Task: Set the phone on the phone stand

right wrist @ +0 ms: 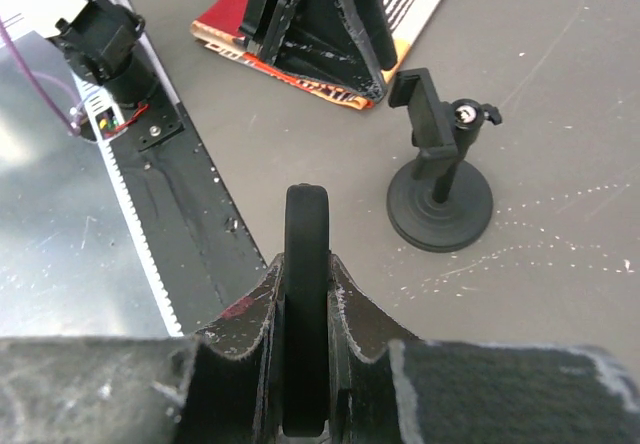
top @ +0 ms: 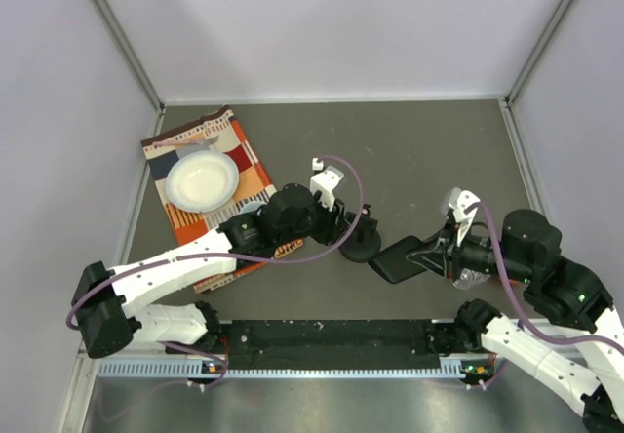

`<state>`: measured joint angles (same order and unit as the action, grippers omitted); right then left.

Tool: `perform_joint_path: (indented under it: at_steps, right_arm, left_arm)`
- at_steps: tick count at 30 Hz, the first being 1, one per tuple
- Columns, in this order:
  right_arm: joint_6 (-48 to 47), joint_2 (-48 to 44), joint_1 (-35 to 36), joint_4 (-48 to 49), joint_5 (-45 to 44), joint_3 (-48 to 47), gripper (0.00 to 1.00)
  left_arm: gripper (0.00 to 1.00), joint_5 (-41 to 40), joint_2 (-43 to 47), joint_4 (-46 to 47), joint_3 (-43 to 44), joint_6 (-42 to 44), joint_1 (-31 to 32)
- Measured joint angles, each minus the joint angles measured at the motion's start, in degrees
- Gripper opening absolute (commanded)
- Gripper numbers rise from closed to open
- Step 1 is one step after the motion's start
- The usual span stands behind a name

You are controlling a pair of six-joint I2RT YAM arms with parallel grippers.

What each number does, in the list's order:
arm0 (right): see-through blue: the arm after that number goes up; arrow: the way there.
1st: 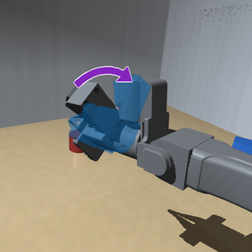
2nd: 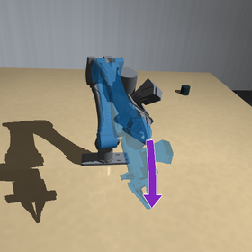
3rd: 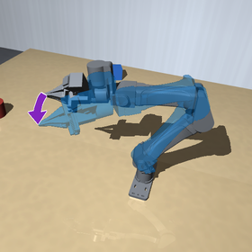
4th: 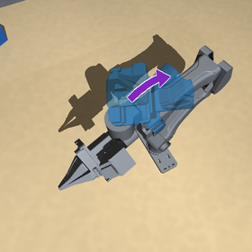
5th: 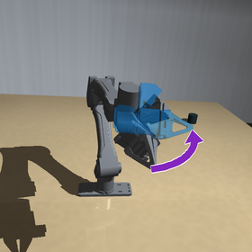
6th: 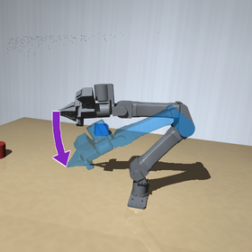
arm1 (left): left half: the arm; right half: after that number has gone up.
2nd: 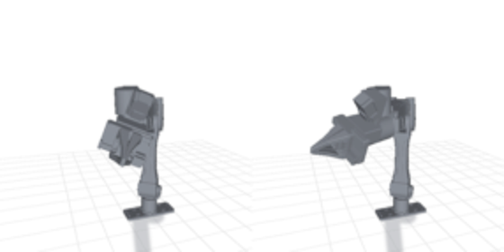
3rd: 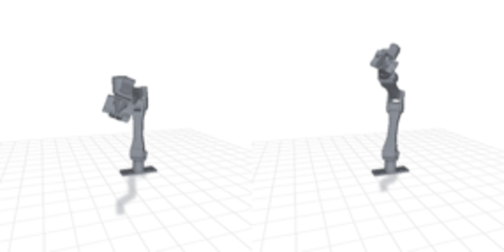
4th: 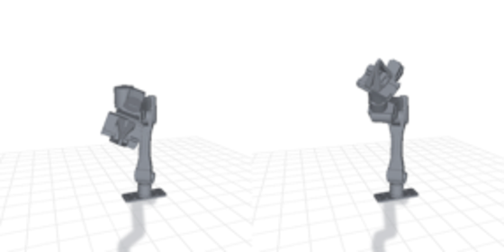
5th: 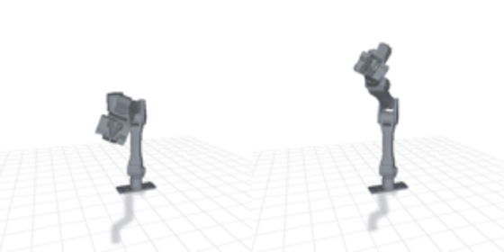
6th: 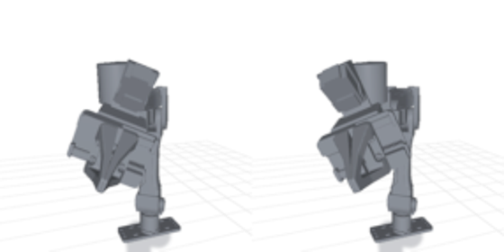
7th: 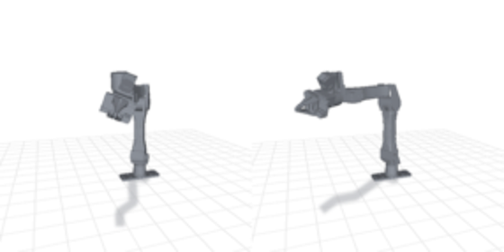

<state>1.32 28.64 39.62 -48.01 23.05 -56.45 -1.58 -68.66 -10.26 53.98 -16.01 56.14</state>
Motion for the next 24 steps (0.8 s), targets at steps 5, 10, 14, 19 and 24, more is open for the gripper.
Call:
perform_joint_path:
  at_steps: [5,10,14,19,24]
  right_arm:
    - [0.1,0.9,0.0,-0.5,-3.3,-1.0,0.0]
    - [0.4,3.5,0.0,-1.0,-5.2,-2.0,0.0]
    - [0.9,6.3,0.0,-1.3,-7.3,-3.1,0.0]
    - [1.3,11.1,0.0,-1.4,-9.0,-5.6,0.0]
    - [0.3,18.2,0.0,-1.3,-9.6,-10.2,0.0]
  left_arm:
    - [0.43,-3.0,-1.6,0.7,0.0,-0.6,0.9]
    - [0.38,-4.3,-3.6,1.9,0.0,-0.6,1.0]
    - [0.16,-4.7,-5.0,3.5,0.0,-0.3,1.0]
    - [0.0,-6.7,-6.9,6.1,0.2,2.4,1.0]
    - [0.0,-7.7,-8.3,9.2,0.2,7.7,0.4]
